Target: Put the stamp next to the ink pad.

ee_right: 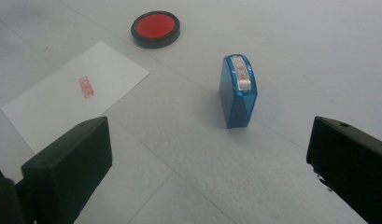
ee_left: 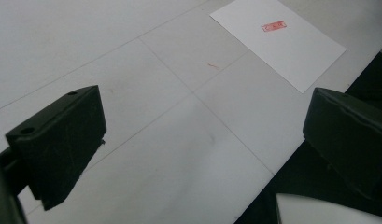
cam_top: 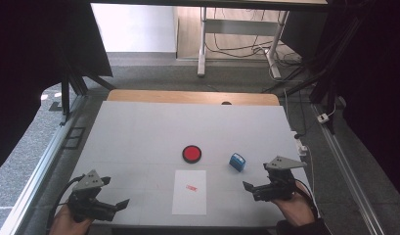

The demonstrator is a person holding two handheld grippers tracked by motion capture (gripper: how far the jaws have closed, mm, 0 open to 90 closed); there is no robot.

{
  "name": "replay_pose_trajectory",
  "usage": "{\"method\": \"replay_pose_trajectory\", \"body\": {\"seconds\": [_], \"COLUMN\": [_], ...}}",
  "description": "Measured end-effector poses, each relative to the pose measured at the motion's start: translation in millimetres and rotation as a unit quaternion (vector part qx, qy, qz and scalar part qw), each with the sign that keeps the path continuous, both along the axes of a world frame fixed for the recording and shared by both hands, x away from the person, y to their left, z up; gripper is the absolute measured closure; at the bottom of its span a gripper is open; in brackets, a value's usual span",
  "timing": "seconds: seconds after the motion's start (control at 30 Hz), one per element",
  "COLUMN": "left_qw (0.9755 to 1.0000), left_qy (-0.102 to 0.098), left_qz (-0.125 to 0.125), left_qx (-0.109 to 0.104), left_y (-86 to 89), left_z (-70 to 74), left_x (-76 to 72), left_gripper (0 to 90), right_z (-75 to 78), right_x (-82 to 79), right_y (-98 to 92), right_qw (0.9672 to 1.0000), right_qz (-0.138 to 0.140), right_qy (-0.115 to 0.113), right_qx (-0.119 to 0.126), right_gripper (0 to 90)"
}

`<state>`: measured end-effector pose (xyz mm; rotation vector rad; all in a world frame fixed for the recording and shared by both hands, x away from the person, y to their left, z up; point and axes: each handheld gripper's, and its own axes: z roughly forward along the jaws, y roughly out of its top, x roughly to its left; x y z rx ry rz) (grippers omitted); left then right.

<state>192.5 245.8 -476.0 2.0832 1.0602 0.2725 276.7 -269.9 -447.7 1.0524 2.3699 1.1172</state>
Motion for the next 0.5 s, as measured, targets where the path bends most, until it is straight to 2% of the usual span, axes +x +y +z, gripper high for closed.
{"method": "replay_pose_trajectory", "body": {"seconds": [0.2, 0.37, 0.5], "left_qw": [1.0, 1.0, 1.0], "left_qy": [0.0, -0.001, 0.001], "left_qz": [0.001, 0.003, 0.004], "left_qx": [-0.001, -0.002, -0.003], "left_y": [0.4, 0.7, 1.4], "left_z": [-0.1, -0.2, -0.3], "left_x": [0.2, 0.1, -0.1], "left_gripper": [0.0, 0.0, 0.0], "right_z": [-1.4, -3.7, -6.8], "right_x": [-11.4, -20.5, -26.4], "right_y": [-13.8, -22.6, -28.1], "right_qw": [0.9997, 0.999, 0.9985], "right_qz": [-0.022, -0.045, -0.055], "right_qy": [0.007, -0.003, 0.002], "right_qx": [0.005, 0.005, 0.002], "right_gripper": [0.0, 0.0, 0.0]}}
